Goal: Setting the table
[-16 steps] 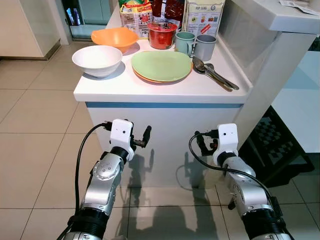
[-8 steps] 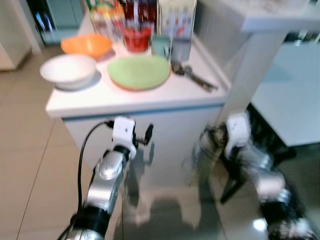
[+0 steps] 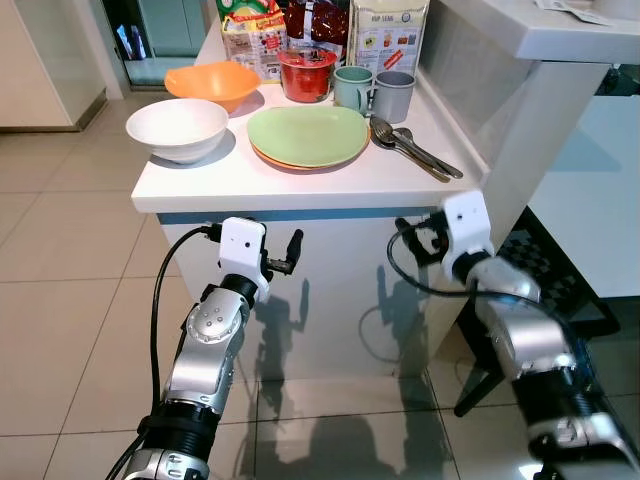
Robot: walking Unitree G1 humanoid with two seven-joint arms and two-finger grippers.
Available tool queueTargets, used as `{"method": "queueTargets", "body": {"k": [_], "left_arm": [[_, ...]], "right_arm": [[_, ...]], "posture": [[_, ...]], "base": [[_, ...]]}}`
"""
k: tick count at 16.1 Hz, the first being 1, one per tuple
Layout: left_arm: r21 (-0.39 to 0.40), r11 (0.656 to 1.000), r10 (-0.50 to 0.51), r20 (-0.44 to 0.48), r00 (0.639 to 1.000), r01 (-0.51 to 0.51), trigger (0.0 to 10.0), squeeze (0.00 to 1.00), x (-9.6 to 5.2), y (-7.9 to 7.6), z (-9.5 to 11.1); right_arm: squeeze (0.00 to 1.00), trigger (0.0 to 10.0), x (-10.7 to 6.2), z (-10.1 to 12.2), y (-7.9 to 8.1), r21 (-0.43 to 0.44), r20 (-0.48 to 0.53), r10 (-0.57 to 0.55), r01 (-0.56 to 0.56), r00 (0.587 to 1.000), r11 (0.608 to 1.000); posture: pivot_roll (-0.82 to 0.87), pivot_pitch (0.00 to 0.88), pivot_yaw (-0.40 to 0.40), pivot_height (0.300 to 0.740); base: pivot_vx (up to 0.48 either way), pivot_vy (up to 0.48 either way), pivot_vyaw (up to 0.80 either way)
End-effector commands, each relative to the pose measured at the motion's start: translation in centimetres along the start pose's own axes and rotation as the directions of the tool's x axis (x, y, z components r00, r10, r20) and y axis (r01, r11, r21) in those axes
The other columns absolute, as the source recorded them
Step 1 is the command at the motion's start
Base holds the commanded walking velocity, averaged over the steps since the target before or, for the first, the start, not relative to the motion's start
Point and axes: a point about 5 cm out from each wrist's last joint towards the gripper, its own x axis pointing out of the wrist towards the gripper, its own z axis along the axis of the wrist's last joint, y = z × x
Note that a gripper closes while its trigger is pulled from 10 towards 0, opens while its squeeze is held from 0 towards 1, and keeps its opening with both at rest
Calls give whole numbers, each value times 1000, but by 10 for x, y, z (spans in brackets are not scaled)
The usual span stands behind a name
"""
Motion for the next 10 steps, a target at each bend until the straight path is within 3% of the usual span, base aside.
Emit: {"method": "queueTargets", "body": {"k": [1, 5, 10], "left_arm": [[2, 1000, -10, -13, 1000, 10, 10000, 0, 0, -4, -2], [-3, 1000, -11, -14, 1000, 11, 10000, 0, -2, -7, -3], [-11, 1000, 2, -16, 1000, -3, 10000, 0, -9, -8, -4]], "right_arm": [[0, 10000, 4, 15, -17, -62, 26, -4, 6, 1000, 998], [0, 10000, 15, 48, -58, -223, 42, -17, 26, 999, 975], [0, 10000, 33, 71, -60, -397, 8, 83, -73, 997, 915]], "posture": [[28, 0, -25, 740], [38, 0, -41, 740], [68, 0, -55, 740]], "base": [[0, 0, 0], [0, 0, 0], [0, 0, 0]]}}
